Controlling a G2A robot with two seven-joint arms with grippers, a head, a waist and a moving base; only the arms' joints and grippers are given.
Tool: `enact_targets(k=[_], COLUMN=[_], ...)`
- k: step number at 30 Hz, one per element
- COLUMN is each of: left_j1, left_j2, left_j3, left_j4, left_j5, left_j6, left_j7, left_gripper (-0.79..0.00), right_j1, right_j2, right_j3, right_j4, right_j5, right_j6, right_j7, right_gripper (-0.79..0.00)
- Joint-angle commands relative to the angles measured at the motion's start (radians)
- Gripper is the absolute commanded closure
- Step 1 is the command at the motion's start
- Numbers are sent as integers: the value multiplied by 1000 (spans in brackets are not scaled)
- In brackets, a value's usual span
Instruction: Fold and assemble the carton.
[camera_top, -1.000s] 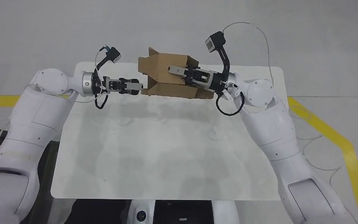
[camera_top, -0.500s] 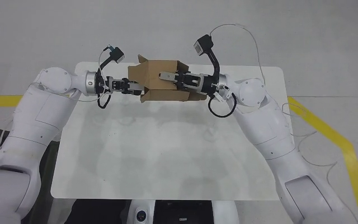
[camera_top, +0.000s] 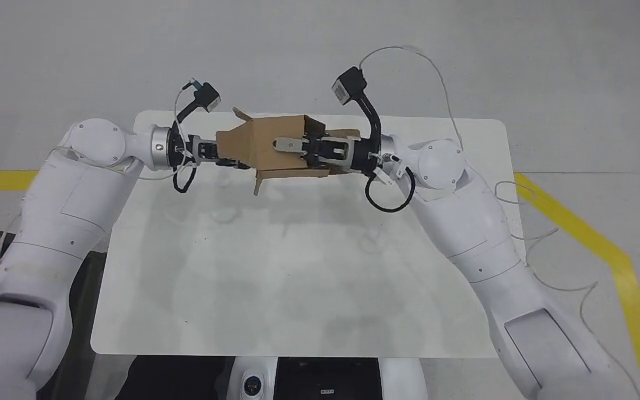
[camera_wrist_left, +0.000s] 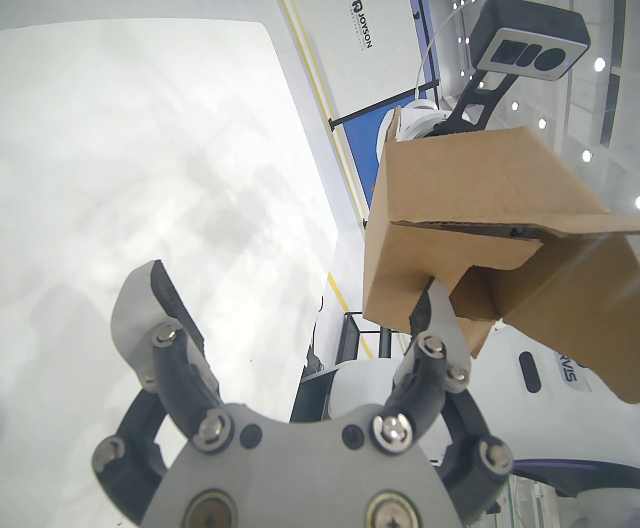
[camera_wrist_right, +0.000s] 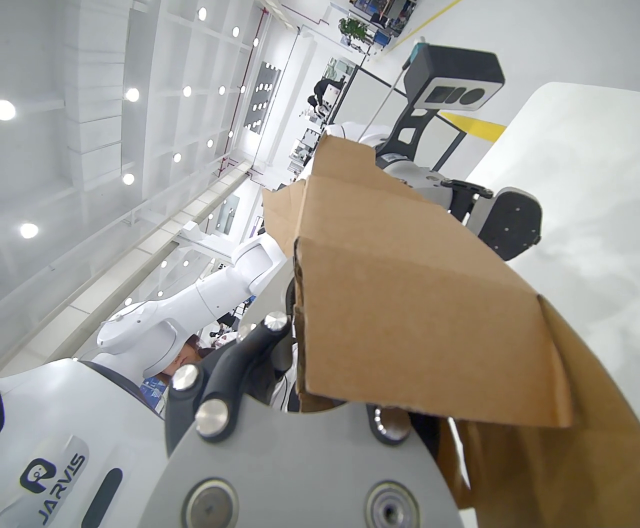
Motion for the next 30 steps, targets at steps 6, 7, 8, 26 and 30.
enact_targets(k=[6,7,8,26,30], left_j1=[-3,-3,-3,-2,-4], left_j2=[2,2,3,9,12], left_j3=[1,1,2,3,-1], left_j4=[2,2,1,-6,5], left_j5=[-8,-8,-9,-22,-12], left_j6=[0,0,1,2,-8], left_j7=[0,0,-1,-2,8], left_gripper=[-785,-785,-785,-785,-785], right_j1=[3,3,3,-1,-10], right_j2=[-4,-5,-5,-8,-1], right_j3=[-5,-5,-6,9,39], right_j4=[9,9,11,29,22], right_j5=[27,29,31,46,39], right_j6=[-2,-3,-3,-3,-2], right_j7=[25,26,28,23,14], right_gripper=[0,0,0,0,0])
